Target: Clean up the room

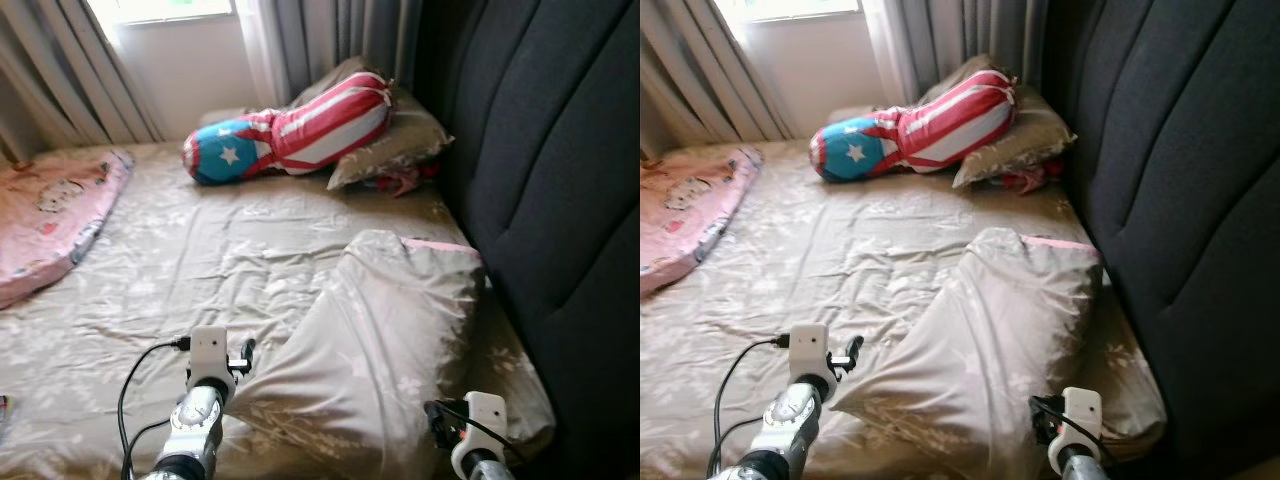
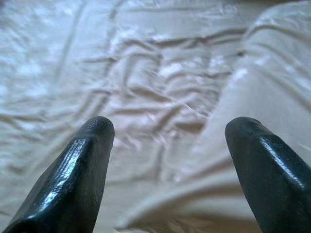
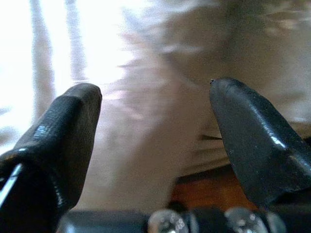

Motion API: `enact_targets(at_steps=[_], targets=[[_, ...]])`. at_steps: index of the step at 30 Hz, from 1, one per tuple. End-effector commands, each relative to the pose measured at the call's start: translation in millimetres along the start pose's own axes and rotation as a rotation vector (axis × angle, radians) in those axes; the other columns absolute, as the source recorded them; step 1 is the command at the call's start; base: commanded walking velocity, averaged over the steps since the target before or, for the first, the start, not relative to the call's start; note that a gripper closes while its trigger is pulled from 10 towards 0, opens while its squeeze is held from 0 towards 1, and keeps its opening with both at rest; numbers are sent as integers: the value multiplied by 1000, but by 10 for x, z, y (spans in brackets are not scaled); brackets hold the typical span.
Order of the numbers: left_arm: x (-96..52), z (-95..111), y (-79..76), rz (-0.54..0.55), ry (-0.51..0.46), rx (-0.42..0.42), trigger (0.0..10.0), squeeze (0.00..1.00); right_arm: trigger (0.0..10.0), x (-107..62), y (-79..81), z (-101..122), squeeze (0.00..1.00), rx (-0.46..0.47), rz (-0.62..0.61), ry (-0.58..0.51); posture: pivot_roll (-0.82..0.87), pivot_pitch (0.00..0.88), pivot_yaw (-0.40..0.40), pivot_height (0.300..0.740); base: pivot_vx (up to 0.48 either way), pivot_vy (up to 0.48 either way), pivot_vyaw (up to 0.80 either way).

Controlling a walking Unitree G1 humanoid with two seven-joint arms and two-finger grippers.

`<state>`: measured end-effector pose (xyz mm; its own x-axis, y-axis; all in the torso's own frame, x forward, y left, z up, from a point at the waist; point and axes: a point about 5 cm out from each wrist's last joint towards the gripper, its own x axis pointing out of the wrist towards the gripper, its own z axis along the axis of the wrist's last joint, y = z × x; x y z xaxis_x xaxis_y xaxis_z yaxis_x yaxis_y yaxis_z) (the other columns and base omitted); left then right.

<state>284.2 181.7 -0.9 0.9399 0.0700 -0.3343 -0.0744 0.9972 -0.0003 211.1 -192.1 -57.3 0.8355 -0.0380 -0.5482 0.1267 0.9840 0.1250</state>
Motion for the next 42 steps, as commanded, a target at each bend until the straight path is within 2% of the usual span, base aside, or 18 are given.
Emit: enact_targets(at_steps=[1,4,6,11,16,25,31,38,42], targets=[[-36,-78,95,57,29,-13,10000,0,10000,73,43,173,0,-3,20,-61,-93,0,-18,722,0,0,0],[7,23,94,89,-8,14,10000,0,10000,313,217,952,0,-35,69,-278,-73,0,-36,722,0,0,0],[16,58,68,85,-30,8,10000,0,10000,329,236,1028,0,-37,75,-295,-64,0,-41,722,0,0,0],[19,119,92,85,-80,-36,10000,0,10000,340,233,1069,0,-27,79,-299,-52,0,-44,722,0,0,0],[45,278,186,79,-160,-10,10000,0,10000,347,249,1068,0,3,80,-297,-45,0,-3,722,0,0,0],[63,445,225,47,-243,14,10000,0,10000,335,274,977,0,17,68,-279,-47,0,21,722,0,0,0],[32,426,230,-2,-249,66,10000,0,10000,318,260,960,0,2,68,-295,-56,0,28,722,0,0,0],[-14,340,246,4,-236,65,10000,0,10000,301,209,998,0,-35,71,-327,-63,0,27,722,0,0,0],[-19,341,203,9,-245,48,10000,0,10000,298,166,1020,0,-41,57,-335,-73,0,23,722,0,0,0]])
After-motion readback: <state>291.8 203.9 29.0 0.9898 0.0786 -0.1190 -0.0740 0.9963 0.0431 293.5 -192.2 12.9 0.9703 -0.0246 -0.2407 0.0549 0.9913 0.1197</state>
